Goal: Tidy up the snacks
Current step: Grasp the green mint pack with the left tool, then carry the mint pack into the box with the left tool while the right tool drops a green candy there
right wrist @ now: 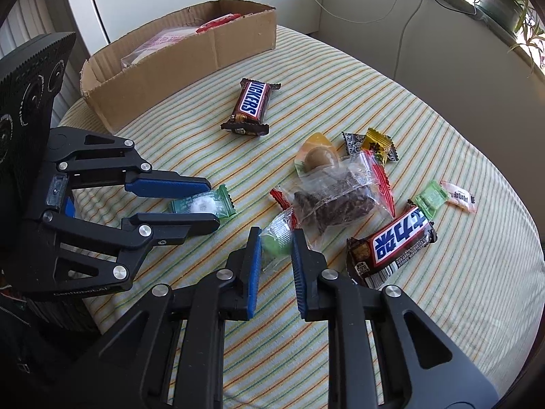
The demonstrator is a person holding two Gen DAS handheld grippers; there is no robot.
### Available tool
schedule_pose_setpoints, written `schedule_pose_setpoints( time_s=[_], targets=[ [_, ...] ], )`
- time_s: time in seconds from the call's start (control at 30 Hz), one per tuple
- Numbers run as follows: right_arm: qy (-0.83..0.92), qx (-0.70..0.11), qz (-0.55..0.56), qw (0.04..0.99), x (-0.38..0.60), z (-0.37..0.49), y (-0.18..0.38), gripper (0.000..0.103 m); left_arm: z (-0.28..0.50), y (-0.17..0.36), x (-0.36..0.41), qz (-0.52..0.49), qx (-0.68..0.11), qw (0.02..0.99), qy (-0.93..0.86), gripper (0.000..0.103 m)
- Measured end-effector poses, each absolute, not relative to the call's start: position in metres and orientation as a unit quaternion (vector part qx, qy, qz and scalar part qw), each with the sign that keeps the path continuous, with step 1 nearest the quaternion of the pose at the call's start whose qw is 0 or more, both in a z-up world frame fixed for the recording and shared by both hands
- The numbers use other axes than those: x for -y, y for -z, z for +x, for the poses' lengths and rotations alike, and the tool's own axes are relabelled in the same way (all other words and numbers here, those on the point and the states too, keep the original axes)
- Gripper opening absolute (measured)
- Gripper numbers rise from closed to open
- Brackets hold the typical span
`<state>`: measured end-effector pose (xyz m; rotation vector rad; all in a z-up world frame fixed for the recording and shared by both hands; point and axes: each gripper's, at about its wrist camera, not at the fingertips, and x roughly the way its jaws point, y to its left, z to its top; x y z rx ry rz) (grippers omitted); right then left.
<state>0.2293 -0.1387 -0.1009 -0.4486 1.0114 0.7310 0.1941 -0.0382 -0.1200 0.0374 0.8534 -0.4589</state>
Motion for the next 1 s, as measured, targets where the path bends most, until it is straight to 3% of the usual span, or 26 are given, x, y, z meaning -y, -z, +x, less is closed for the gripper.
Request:
schedule_pose_setpoints(
  time_s=[1.0],
  targets=[
    [-0.381, -0.402, -0.196, 0.810, 0.073, 0.222, 0.042, 0.018, 0.182, 0.060, -0.093, -0.083, -0.300, 0.945, 0.101, 0.021]
  ],
)
